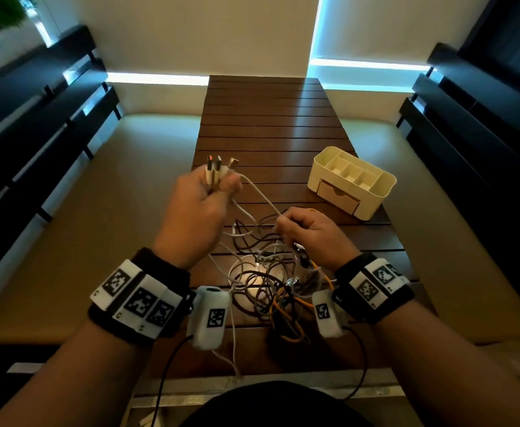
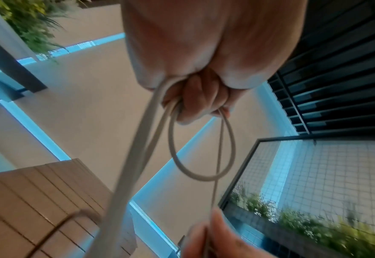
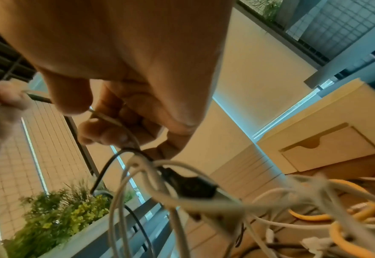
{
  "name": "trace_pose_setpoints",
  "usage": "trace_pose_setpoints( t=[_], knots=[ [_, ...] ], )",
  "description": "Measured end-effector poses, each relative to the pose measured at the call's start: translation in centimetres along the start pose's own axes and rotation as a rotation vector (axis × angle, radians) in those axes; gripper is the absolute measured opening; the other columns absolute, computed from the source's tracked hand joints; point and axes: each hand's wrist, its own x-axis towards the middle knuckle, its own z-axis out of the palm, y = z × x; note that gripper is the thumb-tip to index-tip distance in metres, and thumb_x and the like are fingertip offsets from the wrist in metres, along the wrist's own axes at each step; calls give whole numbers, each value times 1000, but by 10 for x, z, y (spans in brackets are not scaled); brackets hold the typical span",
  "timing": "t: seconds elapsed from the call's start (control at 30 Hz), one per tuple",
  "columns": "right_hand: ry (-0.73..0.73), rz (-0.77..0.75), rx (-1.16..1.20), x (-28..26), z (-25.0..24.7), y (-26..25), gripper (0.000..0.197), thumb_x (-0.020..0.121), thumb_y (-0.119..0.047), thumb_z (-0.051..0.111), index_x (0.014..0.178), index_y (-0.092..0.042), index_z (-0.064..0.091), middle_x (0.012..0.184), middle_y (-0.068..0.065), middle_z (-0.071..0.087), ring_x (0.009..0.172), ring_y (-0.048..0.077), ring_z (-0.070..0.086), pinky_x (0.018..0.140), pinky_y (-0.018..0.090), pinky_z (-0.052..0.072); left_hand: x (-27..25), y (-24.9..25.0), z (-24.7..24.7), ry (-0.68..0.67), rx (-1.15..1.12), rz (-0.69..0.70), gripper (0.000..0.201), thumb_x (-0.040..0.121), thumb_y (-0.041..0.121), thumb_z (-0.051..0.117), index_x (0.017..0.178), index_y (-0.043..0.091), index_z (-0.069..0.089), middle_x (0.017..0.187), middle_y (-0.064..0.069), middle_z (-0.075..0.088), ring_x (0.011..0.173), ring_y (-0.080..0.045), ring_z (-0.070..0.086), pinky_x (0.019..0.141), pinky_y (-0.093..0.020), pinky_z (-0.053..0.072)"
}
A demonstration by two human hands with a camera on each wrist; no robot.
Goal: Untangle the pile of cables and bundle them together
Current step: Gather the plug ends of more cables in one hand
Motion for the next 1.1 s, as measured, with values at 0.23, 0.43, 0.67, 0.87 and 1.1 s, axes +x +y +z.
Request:
trace_pose_setpoints(
  t=[0.23, 0.43, 0.67, 0.87, 1.1],
  knots=[
    [284, -20, 106, 7, -19, -9, 13, 96, -22, 61, 87, -25, 70, 77, -5, 63, 75, 21, 60, 70, 37, 53, -16, -47, -5, -588, 548, -421, 28, 102, 26, 49, 81, 17, 66, 68, 5, 54, 51, -5, 42, 46, -14, 32],
    [42, -27, -294, 12, -16, -9, 12, 94, -27, 64, 86, -35, 67, 80, -12, 65, 76, 3, 61, 68, 20, 48, -9, -38, -4, -87, 347, -339, 22, 103, 24, 46, 91, 17, 63, 75, -1, 56, 58, -12, 45, 53, -25, 35],
    [-109, -184, -432, 18, 2, -17, 10, 92, -21, 68, 94, -15, 75, 80, -12, 61, 74, 3, 58, 63, 11, 41, -6, -26, 15, -386, 420, -121, 18, 101, 25, 49, 87, 30, 59, 79, 6, 61, 67, -9, 54, 59, -25, 38],
    [-51, -230, -363, 16, -2, -23, 5, 92, -22, 68, 94, -20, 71, 78, -11, 63, 72, 4, 59, 64, 13, 45, -4, -31, 18, -437, 466, -80, 24, 99, 22, 52, 77, 32, 56, 73, 6, 60, 66, -11, 55, 58, -27, 38],
    [-28, 44, -304, 3, 10, 7, 5, 97, -29, 58, 100, -25, 60, 85, 2, 66, 78, 18, 63, 76, 40, 57, 10, 8, -10, -254, 155, -51, 30, 102, 20, 51, 74, 25, 59, 64, 9, 49, 49, 2, 45, 50, -17, 34]
  ],
)
